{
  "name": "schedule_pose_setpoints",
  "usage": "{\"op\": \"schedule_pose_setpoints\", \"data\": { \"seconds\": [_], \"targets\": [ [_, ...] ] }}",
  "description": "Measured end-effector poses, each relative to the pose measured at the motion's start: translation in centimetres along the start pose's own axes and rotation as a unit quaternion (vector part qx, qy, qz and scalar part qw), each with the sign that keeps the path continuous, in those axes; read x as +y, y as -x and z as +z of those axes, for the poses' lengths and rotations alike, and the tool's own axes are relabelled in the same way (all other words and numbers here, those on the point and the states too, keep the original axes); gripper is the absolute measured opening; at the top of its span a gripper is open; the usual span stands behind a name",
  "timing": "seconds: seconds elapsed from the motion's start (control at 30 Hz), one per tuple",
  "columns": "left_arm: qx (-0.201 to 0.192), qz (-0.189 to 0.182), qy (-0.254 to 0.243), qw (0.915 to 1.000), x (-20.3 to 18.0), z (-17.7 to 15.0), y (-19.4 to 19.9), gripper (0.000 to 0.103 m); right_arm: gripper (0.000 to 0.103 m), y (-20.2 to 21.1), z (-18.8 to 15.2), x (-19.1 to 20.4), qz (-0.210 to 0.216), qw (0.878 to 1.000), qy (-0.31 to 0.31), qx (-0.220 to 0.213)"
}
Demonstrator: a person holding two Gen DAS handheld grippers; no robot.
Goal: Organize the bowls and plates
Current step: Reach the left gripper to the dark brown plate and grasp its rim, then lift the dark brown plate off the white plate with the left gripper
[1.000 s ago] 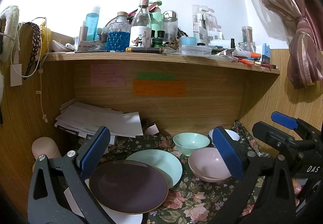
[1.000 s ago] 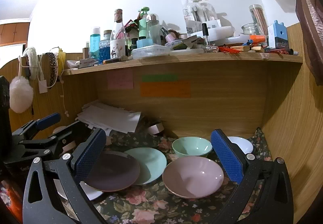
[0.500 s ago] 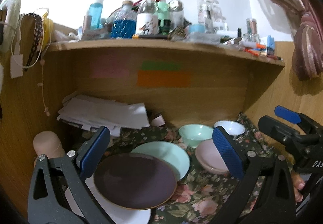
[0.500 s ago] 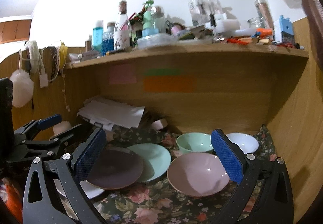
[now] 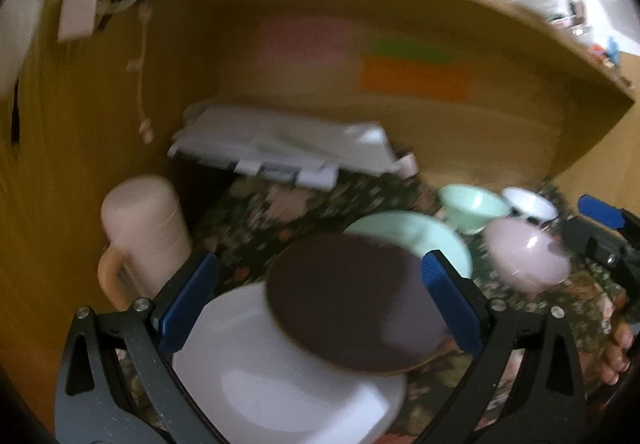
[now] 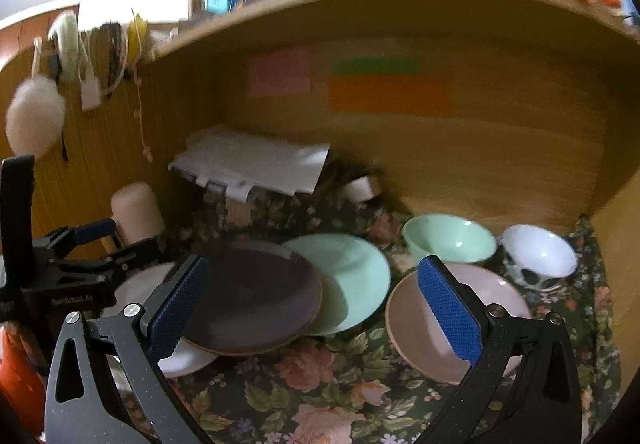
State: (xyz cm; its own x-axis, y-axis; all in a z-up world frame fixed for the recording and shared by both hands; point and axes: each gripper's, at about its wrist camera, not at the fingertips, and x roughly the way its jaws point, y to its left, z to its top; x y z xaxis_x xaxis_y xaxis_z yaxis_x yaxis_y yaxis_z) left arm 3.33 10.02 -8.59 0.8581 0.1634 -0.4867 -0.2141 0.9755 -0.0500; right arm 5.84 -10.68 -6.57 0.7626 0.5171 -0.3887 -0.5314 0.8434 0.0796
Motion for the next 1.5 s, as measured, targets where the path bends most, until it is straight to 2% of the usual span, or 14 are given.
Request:
{"op": "schedule_pose_setpoints", "data": {
  "seconds": [0.13, 0.23, 0.47, 0.63, 0.73, 0.8, 1.1, 1.27, 1.5],
  "targets": [
    [0.041, 0.004, 0.015, 0.999, 2.1, -1.1, -1.9, 0.103, 0.103, -2.9, -0.4, 0.3, 0.013, 0.999, 0.007, 0.039],
    [0.064, 0.003, 0.026, 0.9976, 3.1, -1.6, -2.7, 0.092, 0.099, -5.4, -0.8, 0.2, 0.025, 0.997, 0.007, 0.075],
    [0.102, -0.012, 0.028, 0.9944, 3.6, -2.3, -4.5, 0.075, 0.07, -10.9, -1.6, -0.3, 0.034, 0.986, 0.015, 0.162],
    [0.122, -0.023, 0.025, 0.9919, 3.4, -2.7, -5.5, 0.07, 0.054, -13.7, -1.9, -1.0, 0.042, 0.978, 0.001, 0.207],
    [0.132, -0.031, 0.027, 0.9904, 3.4, -2.8, -6.1, 0.063, 0.049, -14.6, -1.9, -1.5, 0.043, 0.974, -0.007, 0.221],
    [0.141, -0.037, 0.028, 0.9889, 3.4, -2.9, -6.5, 0.054, 0.046, -15.0, -1.9, -1.9, 0.046, 0.972, -0.013, 0.228],
    [0.174, -0.056, 0.038, 0.9824, 3.5, -3.4, -8.1, 0.036, 0.034, -16.9, -2.3, -2.1, 0.05, 0.966, -0.017, 0.252],
    [0.179, -0.062, 0.035, 0.9812, 3.3, -3.6, -8.3, 0.032, 0.03, -17.7, -2.4, -2.2, 0.054, 0.963, -0.023, 0.262],
    [0.18, -0.067, 0.039, 0.9805, 3.3, -3.5, -8.4, 0.032, 0.031, -18.4, -2.6, -2.2, 0.082, 0.957, -0.044, 0.276]
  ]
}}
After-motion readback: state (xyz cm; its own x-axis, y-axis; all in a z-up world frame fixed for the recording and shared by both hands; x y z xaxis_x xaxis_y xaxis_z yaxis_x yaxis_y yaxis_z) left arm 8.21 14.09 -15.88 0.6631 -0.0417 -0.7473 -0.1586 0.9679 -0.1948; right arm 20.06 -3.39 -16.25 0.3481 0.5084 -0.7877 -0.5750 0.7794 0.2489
